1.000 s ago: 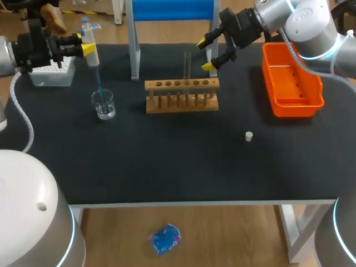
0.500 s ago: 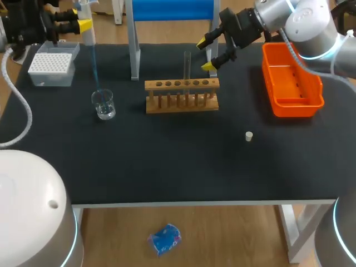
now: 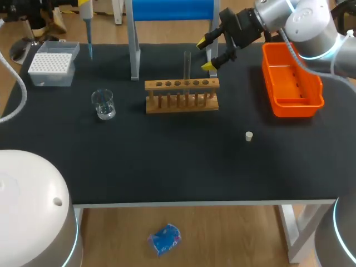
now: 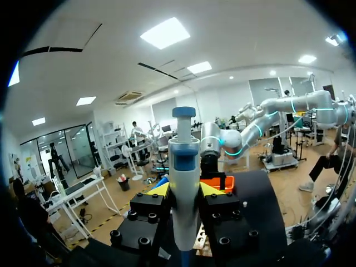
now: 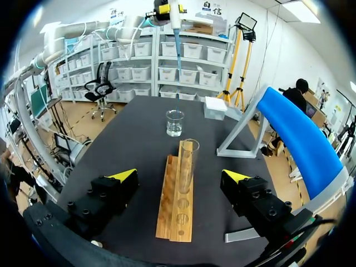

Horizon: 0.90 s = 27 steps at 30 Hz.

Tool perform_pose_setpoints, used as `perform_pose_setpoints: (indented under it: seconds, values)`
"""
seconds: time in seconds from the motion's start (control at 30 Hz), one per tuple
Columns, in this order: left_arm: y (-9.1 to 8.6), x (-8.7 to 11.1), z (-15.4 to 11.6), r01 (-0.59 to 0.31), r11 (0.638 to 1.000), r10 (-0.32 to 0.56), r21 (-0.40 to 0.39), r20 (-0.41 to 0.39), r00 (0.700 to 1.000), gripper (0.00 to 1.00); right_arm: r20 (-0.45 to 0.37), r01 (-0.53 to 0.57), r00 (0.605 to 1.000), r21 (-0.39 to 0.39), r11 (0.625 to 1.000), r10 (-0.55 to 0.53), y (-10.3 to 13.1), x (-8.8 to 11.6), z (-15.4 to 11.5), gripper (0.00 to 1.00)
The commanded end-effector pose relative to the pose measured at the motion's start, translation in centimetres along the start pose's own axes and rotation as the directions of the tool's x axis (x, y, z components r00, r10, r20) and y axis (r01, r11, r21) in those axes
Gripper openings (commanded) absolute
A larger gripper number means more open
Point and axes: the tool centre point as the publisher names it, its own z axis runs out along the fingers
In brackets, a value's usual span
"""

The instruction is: Invert the test tube, pick up the pipette, mount the tip to pipette, aspirate from beaker and dispense into the tube, eject the tip, return the pipette, and cap with the stopper.

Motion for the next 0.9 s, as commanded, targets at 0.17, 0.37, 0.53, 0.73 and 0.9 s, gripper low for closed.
perform_pose_setpoints:
  seconds: [0.17, 0.37, 0.53, 0.73, 0.9]
  values:
    - [-4.5, 1.6, 1.4, -0.046, 0.999, 0.046, 0.012, -0.068, 0.997, 0.00, -0.004, 0.000, 1.000, 0.003, 1.000, 0.000, 0.0, -0.1, -0.1, 1.00]
    - [-6.9, 3.2, 4.6, -0.071, 0.997, 0.076, 0.044, -0.141, 0.987, 0.00, -0.004, 0.000, 1.000, 0.003, 1.000, 0.000, 0.0, -0.1, -0.1, 1.00]
    - [-8.2, 4.8, 8.0, -0.083, 0.995, 0.095, 0.063, -0.204, 0.974, 0.00, -0.004, 0.000, 1.000, 0.003, 1.000, 0.000, 0.0, -0.1, -0.1, 1.00]
    - [-9.1, 6.7, 12.3, -0.080, 0.994, 0.100, 0.080, -0.274, 0.956, 0.00, -0.004, 0.000, 1.000, 0.003, 1.000, 0.000, 0.0, -0.1, -0.1, 1.00]
    - [-9.1, 7.3, 15.7, -0.067, 0.994, 0.090, 0.081, -0.330, 0.940, 0.00, -0.004, 0.000, 1.000, 0.003, 1.000, 0.000, 0.0, -0.1, -0.1, 1.00]
